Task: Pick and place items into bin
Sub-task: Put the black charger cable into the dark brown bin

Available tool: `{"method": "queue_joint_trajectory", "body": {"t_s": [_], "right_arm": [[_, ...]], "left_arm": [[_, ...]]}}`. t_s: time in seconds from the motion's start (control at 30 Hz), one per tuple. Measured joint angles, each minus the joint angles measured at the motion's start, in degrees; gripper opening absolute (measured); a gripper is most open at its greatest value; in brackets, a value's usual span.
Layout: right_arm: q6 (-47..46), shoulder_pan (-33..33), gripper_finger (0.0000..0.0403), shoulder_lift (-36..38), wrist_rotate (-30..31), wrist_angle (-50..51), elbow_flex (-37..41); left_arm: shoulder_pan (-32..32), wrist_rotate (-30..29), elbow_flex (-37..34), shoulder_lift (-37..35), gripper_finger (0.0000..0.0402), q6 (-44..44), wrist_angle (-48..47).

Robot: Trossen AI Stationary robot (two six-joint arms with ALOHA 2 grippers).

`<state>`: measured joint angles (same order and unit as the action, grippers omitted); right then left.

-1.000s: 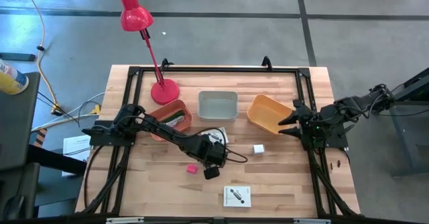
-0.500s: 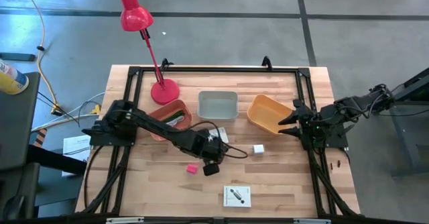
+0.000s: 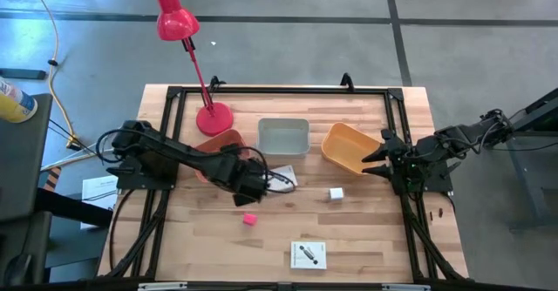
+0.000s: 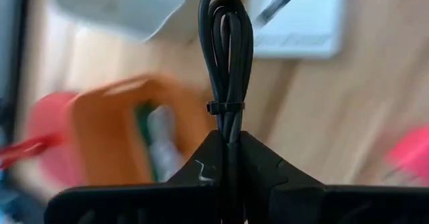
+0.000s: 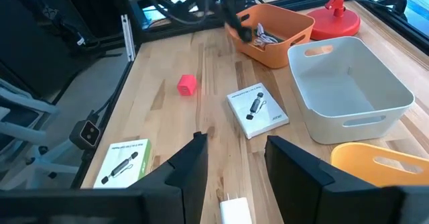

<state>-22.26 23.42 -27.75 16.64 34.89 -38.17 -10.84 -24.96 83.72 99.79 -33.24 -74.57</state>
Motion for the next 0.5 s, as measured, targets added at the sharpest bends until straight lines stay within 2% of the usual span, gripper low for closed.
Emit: {"method": "queue_joint_trajectory", "body": {"t_s": [0.17,0.33,0.5], "right_arm": [[-2.3,0.0,0.0139,-0.1,3.8,0.0,0.0],[-5.1,0.0,0.0139,-0.2,7.8,-2.0,0.0],[-6.1,0.0,0.0139,-1.1,9.7,-4.9,0.1]], "left_arm": [[0.8,-2.3,-0.4,-0.1,0.0004,0.4,-9.7],[3.2,-2.9,-5.6,-0.8,0.001,4.3,-8.6],[6.2,-1.4,-13.0,-3.1,0.0009,7.5,-2.1]]}}
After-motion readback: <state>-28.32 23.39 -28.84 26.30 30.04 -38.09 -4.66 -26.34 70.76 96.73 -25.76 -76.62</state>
